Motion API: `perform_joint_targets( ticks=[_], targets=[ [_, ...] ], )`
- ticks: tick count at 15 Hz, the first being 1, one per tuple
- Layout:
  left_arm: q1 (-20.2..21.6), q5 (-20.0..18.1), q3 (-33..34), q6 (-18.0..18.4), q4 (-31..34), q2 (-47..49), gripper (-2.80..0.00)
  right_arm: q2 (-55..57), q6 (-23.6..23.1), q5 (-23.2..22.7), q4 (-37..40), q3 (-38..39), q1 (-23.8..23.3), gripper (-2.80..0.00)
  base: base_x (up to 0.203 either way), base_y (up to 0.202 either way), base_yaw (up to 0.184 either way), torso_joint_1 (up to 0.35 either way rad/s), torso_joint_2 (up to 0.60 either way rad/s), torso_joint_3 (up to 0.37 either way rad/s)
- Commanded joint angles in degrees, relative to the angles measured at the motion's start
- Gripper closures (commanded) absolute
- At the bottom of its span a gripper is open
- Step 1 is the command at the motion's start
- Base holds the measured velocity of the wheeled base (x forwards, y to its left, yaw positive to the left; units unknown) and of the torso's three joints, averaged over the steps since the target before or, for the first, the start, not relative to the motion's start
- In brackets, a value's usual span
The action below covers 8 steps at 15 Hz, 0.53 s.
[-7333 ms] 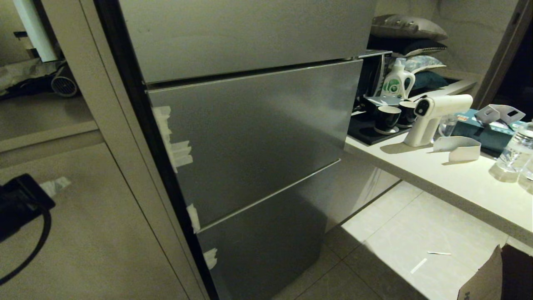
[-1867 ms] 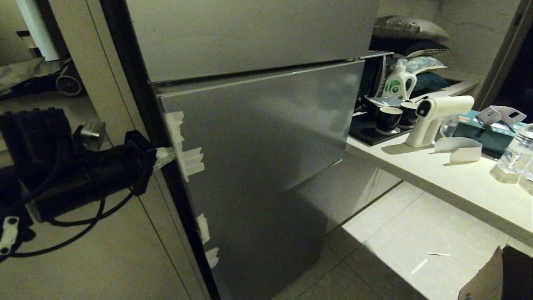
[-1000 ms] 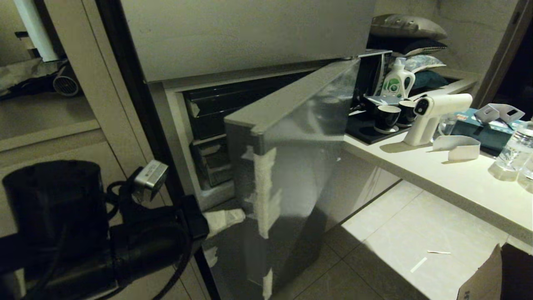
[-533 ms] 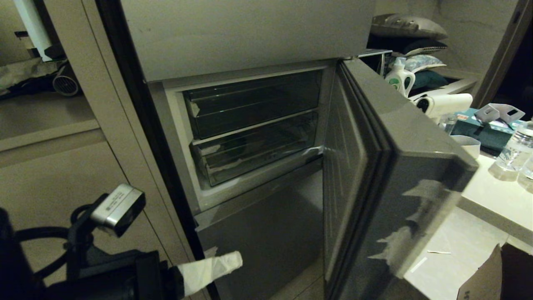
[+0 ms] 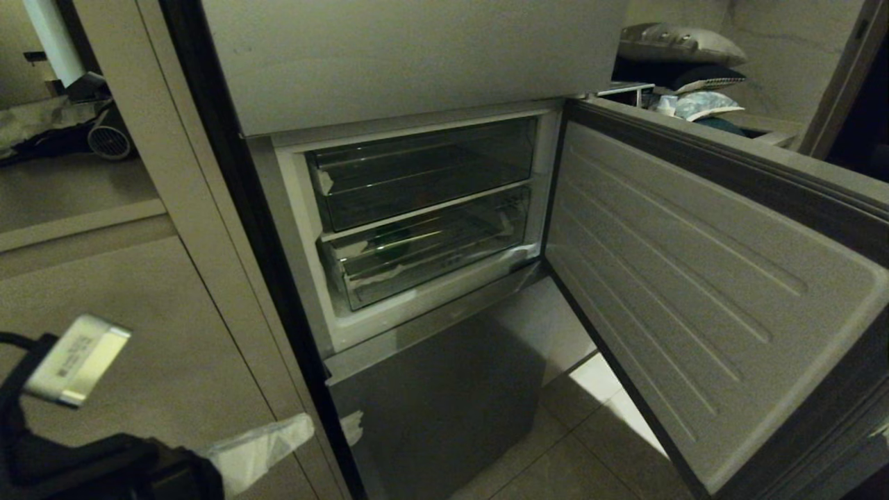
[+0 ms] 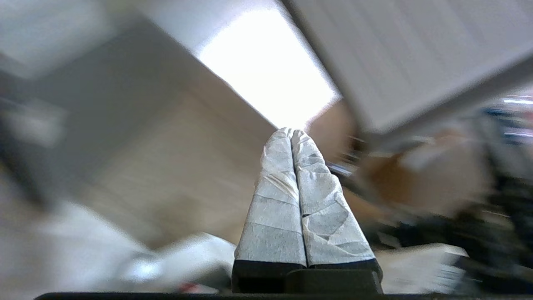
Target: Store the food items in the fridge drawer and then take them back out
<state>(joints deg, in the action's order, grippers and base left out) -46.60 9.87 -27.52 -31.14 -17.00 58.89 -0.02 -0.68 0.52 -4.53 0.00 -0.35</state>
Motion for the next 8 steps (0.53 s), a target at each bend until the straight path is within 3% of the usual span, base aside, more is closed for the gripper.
perform_joint_targets(
  ticks=[1, 3, 5, 8],
  targets=[
    [0.73, 3.29, -4.12, 2.94, 7.12, -7.55, 0.0, -0.06, -0.11, 0.0, -0.04, 1.67, 0.0, 0.0, 0.0, 0.0, 0.0, 0.0, 0.0, 0.0],
    [3.14, 3.91, -9.52, 3.57, 16.96, -12.34, 0.0, -0.06, 0.07, 0.09, -0.05, 1.67, 0.0, 0.0, 0.0, 0.0, 0.0, 0.0, 0.0, 0.0],
    [9.4, 4.08, -11.22, 4.87, 19.94, -13.77, 0.0, -0.06, 0.16, 0.09, -0.12, 1.67, 0.0, 0.0, 0.0, 0.0, 0.0, 0.0, 0.0, 0.0],
    [24.55, 3.92, -10.9, 5.85, 20.3, -15.07, 0.0, -0.06, -0.29, -0.09, -0.04, 1.67, 0.0, 0.0, 0.0, 0.0, 0.0, 0.0, 0.0, 0.0]
  ],
)
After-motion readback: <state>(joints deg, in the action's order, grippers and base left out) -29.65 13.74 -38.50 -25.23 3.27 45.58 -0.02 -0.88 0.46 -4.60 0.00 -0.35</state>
